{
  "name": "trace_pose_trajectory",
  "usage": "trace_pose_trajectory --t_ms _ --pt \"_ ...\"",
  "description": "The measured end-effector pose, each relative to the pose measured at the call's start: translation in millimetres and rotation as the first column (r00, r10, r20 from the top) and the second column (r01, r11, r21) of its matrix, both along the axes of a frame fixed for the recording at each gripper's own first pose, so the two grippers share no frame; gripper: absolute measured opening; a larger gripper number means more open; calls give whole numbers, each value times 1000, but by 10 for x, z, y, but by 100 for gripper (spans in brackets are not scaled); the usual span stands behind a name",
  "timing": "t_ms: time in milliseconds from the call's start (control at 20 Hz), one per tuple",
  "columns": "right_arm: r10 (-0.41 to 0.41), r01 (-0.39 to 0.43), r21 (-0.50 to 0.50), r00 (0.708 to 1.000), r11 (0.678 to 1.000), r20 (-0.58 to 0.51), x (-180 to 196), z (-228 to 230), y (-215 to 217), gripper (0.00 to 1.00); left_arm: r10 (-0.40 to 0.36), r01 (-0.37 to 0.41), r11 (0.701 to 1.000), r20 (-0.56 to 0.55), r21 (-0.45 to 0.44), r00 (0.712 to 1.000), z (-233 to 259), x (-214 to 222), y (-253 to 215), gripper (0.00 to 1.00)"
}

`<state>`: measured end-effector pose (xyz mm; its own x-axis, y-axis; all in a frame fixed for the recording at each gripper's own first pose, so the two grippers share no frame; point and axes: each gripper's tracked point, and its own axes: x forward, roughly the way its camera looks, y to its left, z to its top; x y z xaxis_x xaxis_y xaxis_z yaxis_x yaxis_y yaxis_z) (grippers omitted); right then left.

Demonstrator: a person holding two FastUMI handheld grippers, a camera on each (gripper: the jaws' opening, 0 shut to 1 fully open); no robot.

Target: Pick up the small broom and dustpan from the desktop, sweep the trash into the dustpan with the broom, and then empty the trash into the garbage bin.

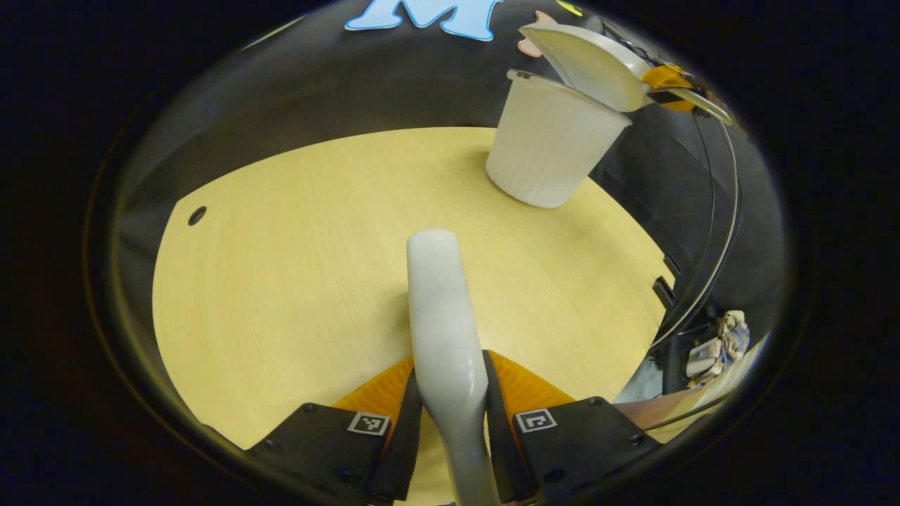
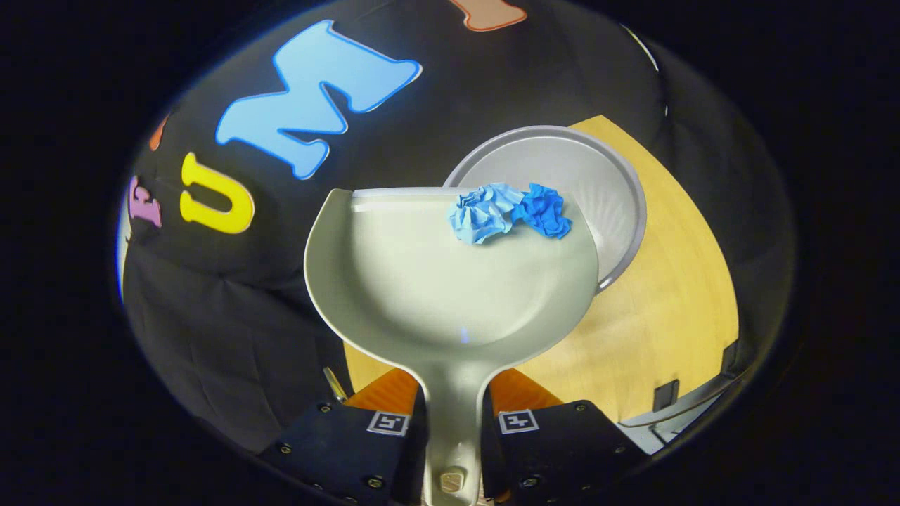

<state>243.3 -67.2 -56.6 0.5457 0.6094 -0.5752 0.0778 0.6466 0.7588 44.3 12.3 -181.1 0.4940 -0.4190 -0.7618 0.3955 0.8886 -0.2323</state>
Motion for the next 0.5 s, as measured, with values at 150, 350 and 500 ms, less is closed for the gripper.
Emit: trace_pose_trajectory --t_ms 150,350,500 --pt "-63 60 190 998 980 8 205 80 44 31 13 -12 1000 -4 8 1000 -8 -56 15 53" --pt "-151 133 439 989 888 5 294 236 12 31 19 -19 1000 -7 15 1000 -8 -117 -1 53" --pt "-208 188 619 977 762 -41 334 327 18 31 17 -17 1000 -5 15 1000 -4 -156 -31 53"
